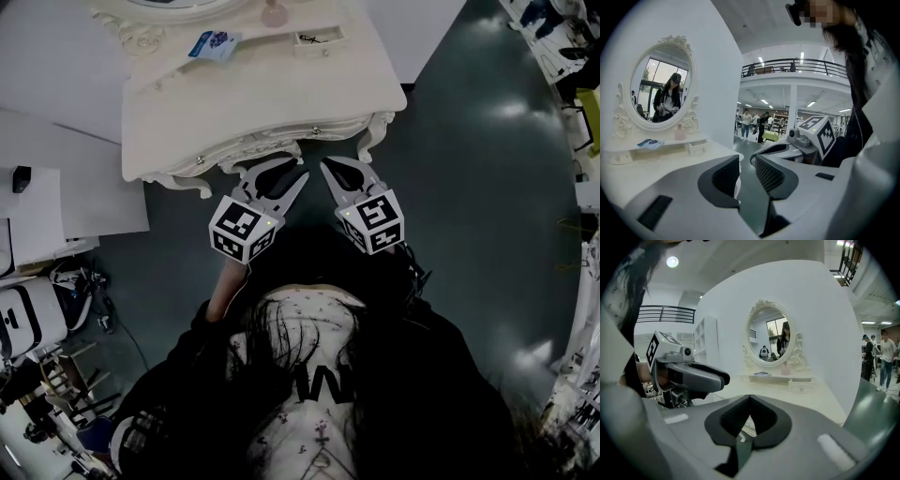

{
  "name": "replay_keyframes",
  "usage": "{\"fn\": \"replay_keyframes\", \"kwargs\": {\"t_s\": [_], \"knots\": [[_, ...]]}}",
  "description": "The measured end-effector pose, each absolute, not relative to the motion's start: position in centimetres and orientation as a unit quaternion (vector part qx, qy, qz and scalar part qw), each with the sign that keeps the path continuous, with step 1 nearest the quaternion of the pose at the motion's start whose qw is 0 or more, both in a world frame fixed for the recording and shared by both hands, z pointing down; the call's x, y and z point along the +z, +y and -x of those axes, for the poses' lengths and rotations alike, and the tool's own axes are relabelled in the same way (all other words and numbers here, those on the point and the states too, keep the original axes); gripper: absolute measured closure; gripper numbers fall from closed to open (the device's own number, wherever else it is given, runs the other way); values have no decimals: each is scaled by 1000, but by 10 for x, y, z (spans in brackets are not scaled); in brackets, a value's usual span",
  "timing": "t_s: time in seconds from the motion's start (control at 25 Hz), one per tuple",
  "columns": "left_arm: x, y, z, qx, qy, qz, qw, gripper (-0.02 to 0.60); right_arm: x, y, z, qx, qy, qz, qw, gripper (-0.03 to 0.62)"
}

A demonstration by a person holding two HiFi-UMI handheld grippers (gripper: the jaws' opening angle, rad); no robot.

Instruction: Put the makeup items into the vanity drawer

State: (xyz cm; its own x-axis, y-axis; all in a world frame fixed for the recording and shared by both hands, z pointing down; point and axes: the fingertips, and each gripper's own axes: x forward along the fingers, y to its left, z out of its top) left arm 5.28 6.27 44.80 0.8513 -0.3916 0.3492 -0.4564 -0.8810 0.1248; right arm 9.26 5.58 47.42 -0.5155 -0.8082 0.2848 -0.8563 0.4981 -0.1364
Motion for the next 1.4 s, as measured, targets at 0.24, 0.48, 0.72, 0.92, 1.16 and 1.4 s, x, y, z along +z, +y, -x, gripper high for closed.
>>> {"fn": "replay_keyframes", "kwargs": {"t_s": [0.24, 0.48, 0.72, 0.92, 1.16, 1.4], "knots": [[446, 73, -26, 156, -222, -957, 99, 472, 472, 61, -65, 134, -862, -481, 89, 584], [442, 81, 25, 154, -231, -955, 101, 472, 467, 71, -16, 134, -863, -479, 87, 585], [446, 94, 80, 150, -240, -953, 111, 472, 472, 93, 41, 142, -866, -471, 95, 585], [452, 108, 109, 147, -228, -955, 118, 472, 477, 111, 69, 152, -857, -483, 98, 585], [453, 120, 126, 138, -214, -959, 120, 472, 479, 126, 86, 161, -850, -492, 100, 585], [454, 120, 132, 132, -211, -961, 117, 472, 482, 128, 96, 149, -852, -489, 112, 585]]}}
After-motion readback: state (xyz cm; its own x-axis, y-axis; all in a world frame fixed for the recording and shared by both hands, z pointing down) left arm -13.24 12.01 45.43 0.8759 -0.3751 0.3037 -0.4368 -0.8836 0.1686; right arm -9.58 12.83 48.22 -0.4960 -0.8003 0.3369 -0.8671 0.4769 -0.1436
